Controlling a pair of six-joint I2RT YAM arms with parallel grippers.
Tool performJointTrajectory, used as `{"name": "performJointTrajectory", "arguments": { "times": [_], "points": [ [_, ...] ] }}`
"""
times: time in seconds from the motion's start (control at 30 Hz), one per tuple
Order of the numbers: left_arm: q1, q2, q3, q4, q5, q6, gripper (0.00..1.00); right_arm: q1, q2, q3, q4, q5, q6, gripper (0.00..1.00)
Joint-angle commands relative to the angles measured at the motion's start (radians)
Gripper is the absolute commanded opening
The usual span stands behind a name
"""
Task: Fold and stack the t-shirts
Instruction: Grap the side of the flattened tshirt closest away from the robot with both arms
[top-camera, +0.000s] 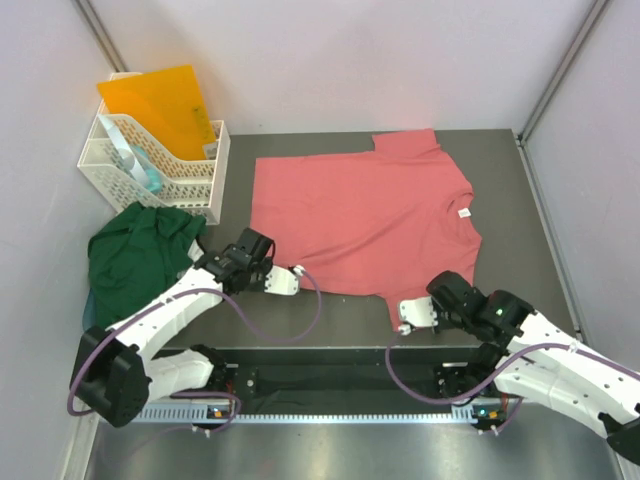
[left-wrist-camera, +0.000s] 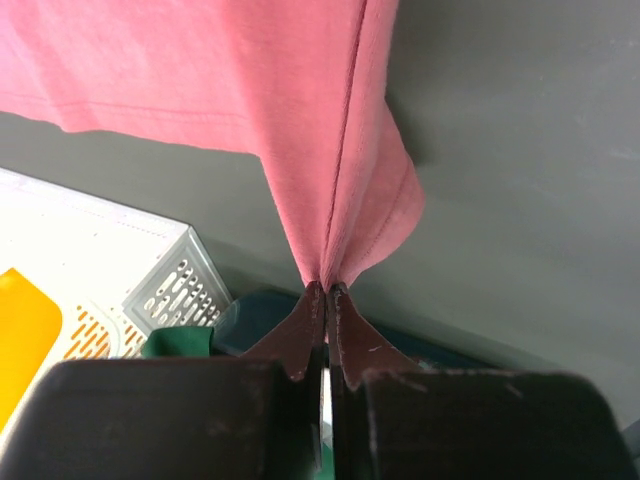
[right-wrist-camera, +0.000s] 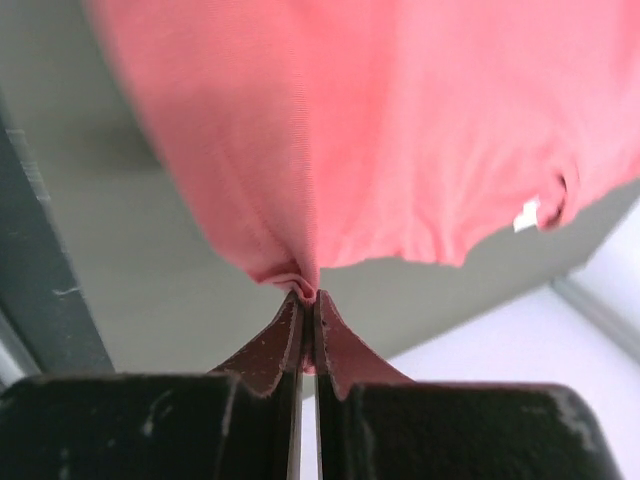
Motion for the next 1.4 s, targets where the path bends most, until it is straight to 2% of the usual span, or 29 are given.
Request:
{"name": "performJointTrajectory", "arguments": {
  "times": [0.0,0.23,0.37,0.57,0.77,1.03,1.27,1.37],
  "points": [
    [-0.002,-0.068,-0.03,-0.016,-0.024,0.034,0.0,-0.09,-0.031,0.07,0.047,0.098,0.056,0.0],
    [-0.004,-0.102,-0.093,0.025,-0.019,0.068,0.0,-0.199,0.015,0.058,0.171,0.226,0.079,0.0],
    [-0.004,-0.087,-0.093,0.039,0.014,0.059,0.0,-0.306,0.08,0.088,0.261,0.267,0.076,0.0],
    [-0.004,-0.042,-0.063,0.075,0.105,0.001,0.0,-0.478,0.115,0.183,0.306,0.264,-0.001,0.0],
    [-0.028,0.009,0.013,0.053,0.237,-0.094,0.0,-0.63,0.135,0.236,0.323,0.186,-0.065,0.0],
    [-0.068,0.006,0.053,-0.048,0.318,-0.11,0.0,-0.679,0.215,0.294,0.35,0.164,-0.047,0.0],
    [-0.07,-0.025,0.056,-0.163,0.291,0.02,0.0,-0.681,0.259,0.274,0.409,0.183,-0.011,0.0],
    [-0.07,-0.065,0.02,-0.163,0.236,0.083,0.0,-0.687,0.267,0.254,0.445,0.201,-0.016,0.0]
  ]
}}
